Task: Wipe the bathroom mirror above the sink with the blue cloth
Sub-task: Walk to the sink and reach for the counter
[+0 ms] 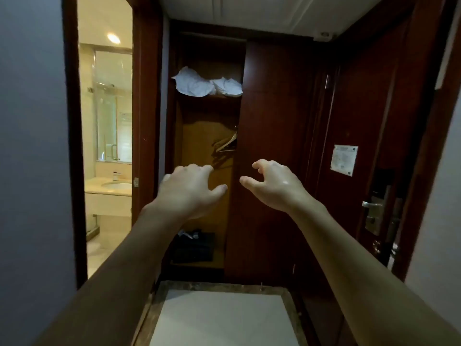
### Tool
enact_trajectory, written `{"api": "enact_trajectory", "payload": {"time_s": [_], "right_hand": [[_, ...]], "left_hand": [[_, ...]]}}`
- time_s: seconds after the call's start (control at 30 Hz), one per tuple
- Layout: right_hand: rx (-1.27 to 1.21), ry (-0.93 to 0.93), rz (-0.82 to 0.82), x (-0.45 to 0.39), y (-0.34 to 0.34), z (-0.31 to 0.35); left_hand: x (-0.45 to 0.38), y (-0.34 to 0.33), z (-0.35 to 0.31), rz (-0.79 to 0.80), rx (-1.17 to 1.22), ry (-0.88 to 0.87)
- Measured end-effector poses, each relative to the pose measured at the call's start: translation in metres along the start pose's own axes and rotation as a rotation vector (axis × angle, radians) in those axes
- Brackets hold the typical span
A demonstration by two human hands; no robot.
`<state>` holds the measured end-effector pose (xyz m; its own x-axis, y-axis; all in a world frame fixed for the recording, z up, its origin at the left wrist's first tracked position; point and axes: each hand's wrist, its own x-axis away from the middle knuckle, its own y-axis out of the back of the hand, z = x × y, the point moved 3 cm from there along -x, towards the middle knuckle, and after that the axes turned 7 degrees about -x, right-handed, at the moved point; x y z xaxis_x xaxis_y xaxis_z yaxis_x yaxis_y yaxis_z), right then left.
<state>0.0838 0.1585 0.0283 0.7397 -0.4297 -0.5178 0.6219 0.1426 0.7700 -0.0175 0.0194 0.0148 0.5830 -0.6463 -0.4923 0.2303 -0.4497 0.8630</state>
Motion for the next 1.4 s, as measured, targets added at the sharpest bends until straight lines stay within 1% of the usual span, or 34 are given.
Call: {"api": "enact_trajectory", "payload": {"time_s": [0.1,0.13,0.2,0.3,0.43,0.67,0.83,0.9,0.97,1.07,1.1,1.2,1.4], "right_hand": [[0.002,-0.033,0.031,-0.060,-0.026,-0.016],[0.003,-0.053,0.074,-0.081,-0.035,-0.019],[-0.003,-0.071,0.133,-0.126,-0.056,-0.024],[0.007,-0.021,0.143,-0.187,-0.085,-0.025],[0.001,0.007,0.166,-0.249,-0.127,-0.026],[-0.100,0.091,0.193,-0.347,-0.217,-0.026],[-0.173,0.183,0.192,-0.429,-0.287,-0.028],[-0.200,0.229,0.216,-0.468,-0.316,-0.030],[-0.254,0.283,0.287,-0.507,-0.344,-0.027],[-0.316,0.388,0.448,-0.564,-0.389,-0.012],[-0.330,0.417,0.473,-0.580,-0.403,-0.005],[-0.409,0.476,0.439,-0.621,-0.446,0.024],[-0.460,0.575,0.448,-0.685,-0.539,0.089]], "left_hand": [[-0.053,-0.032,0.021,0.082,0.017,-0.025],[-0.072,-0.039,0.032,0.107,0.044,-0.033],[-0.113,-0.049,0.054,0.062,0.091,-0.029],[-0.166,-0.060,0.083,-0.064,0.095,-0.005],[-0.217,-0.085,0.116,-0.053,0.051,0.020],[-0.288,-0.143,0.193,0.033,-0.029,0.169],[-0.349,-0.189,0.249,0.028,-0.083,0.278],[-0.378,-0.206,0.274,0.024,-0.089,0.316],[-0.407,-0.219,0.302,0.003,-0.088,0.368],[-0.445,-0.228,0.346,-0.081,-0.106,0.441],[-0.453,-0.231,0.360,-0.094,-0.113,0.465],[-0.470,-0.238,0.406,-0.086,-0.151,0.556],[-0.489,-0.251,0.502,-0.086,-0.228,0.715]]}}
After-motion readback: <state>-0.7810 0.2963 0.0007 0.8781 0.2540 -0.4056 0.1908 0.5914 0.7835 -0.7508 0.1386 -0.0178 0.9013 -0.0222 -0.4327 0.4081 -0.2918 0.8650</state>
